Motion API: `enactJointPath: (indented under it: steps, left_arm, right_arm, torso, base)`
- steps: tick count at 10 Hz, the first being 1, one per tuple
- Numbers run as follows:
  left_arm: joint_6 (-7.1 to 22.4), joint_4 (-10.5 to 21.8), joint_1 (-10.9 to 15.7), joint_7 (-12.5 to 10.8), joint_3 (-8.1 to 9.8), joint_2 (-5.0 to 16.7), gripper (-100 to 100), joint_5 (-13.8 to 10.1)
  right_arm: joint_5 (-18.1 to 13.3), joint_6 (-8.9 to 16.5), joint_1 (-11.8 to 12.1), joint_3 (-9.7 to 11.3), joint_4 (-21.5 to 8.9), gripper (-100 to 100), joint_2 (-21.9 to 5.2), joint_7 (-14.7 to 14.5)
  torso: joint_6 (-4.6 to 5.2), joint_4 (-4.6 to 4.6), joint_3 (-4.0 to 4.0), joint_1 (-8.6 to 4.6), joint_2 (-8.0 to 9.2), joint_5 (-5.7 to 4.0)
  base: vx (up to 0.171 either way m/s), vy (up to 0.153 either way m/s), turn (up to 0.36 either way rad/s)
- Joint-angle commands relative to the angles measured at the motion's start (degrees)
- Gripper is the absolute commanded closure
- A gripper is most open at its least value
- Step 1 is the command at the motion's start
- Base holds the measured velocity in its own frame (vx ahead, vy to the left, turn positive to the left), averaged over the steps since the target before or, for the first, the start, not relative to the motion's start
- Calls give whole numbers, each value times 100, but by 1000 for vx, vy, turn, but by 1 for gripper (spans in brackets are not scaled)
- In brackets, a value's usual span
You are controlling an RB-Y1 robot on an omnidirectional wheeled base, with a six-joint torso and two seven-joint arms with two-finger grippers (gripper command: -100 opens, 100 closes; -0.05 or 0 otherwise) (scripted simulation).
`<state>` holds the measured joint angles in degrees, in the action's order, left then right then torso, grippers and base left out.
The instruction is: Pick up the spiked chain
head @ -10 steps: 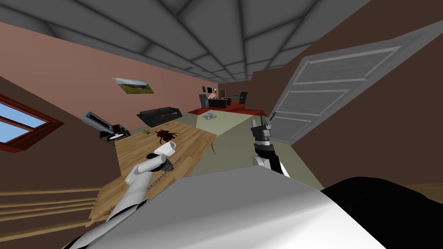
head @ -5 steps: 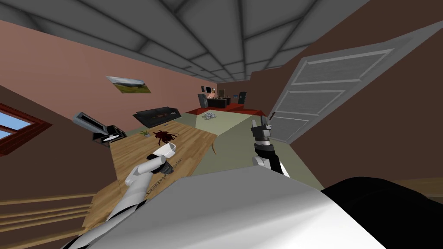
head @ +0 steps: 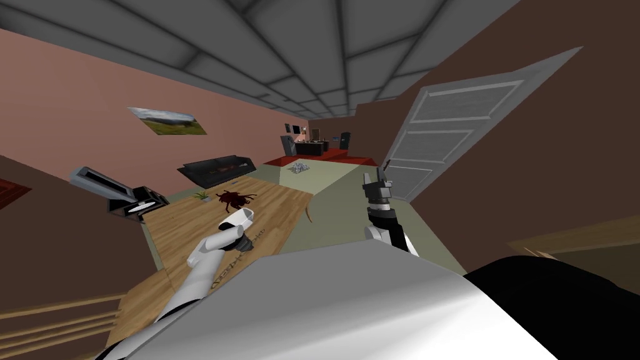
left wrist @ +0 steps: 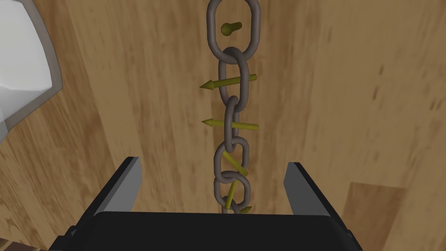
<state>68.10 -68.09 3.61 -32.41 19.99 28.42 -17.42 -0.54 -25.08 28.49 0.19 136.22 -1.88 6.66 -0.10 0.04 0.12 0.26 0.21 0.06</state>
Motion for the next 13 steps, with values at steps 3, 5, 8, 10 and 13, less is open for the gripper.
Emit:
enactJointPath:
  steps: [3,5,8,10,13]
  left_arm:
    - [-17,-125,-91,-516,-264,-23,-100,51]
    - [-25,-252,-177,-868,-507,-47,-100,99]
    - [-34,-378,-263,-1324,-750,-71,-100,147]
    - [-25,-385,-265,-1331,-727,-70,-100,141]
    - [-22,-386,-266,-1356,-731,-73,100,141]
  right_arm:
    - [0,0,-1,0,0,0,0,0]
    - [0,0,0,0,0,0,0,0]
    - [0,0,0,0,0,0,0,0]
    - [0,0,0,0,0,0,0,0]
    - [0,0,1,0,0,0,1,0]
  torso:
    - [3,1,1,-2,3,-1]
    - [2,-1,-4,-7,-6,-2]
    - [1,0,-1,-4,-1,-1]
    - [-1,1,1,1,2,0]
    - [0,-4,-12,-19,-22,-6]
  base:
    - [-47,62,-103]
    - [-38,62,-137]
    - [-53,69,-91]
    - [-40,51,-36]
    - [-2,2,0]
